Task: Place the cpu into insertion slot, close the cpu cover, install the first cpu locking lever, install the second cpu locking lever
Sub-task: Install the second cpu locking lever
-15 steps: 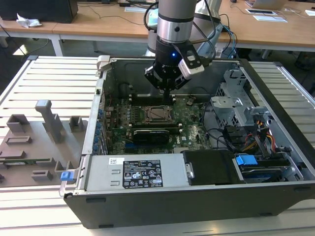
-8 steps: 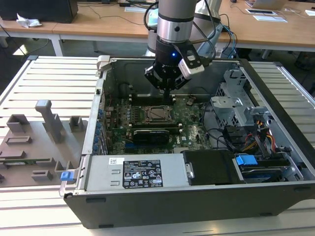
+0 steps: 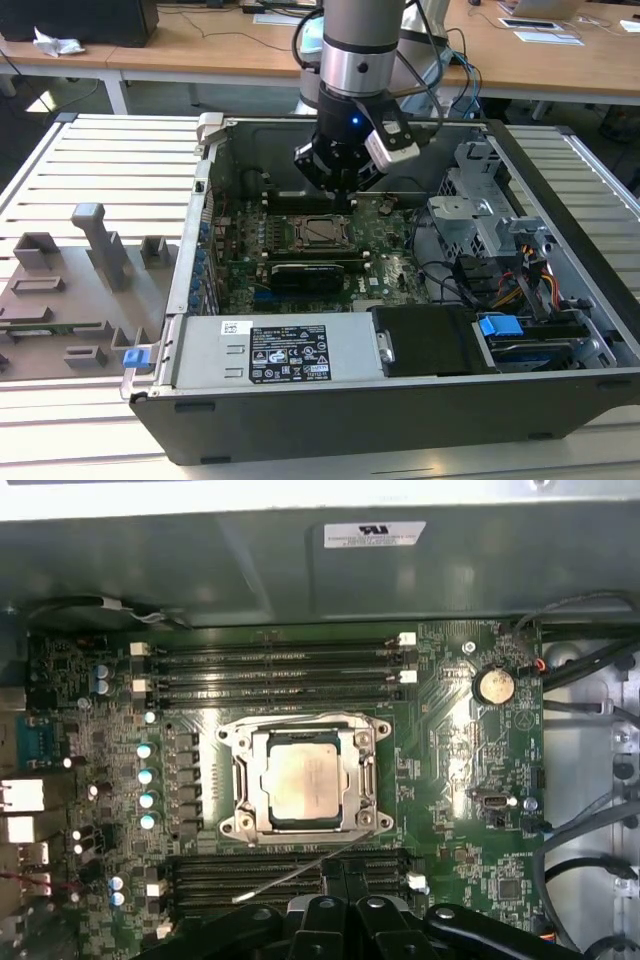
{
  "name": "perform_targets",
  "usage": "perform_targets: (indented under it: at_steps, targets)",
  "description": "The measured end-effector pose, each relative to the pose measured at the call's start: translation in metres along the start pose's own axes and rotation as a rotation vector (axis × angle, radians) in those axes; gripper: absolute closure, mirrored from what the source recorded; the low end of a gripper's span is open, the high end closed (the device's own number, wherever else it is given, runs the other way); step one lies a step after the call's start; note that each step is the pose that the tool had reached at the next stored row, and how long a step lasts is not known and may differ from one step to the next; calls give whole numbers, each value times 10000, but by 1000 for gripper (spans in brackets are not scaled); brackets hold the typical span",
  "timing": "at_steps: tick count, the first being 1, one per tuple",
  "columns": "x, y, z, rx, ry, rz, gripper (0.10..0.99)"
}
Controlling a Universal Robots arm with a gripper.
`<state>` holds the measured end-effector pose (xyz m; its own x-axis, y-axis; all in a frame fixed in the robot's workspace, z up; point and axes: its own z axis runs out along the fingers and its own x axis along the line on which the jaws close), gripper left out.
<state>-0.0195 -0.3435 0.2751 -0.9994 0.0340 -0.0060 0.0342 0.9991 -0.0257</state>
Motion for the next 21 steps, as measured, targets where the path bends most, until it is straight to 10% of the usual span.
perform_targets:
  at_steps: [21]
  targets:
    - [-7, -221, 49, 0, 0, 1, 980]
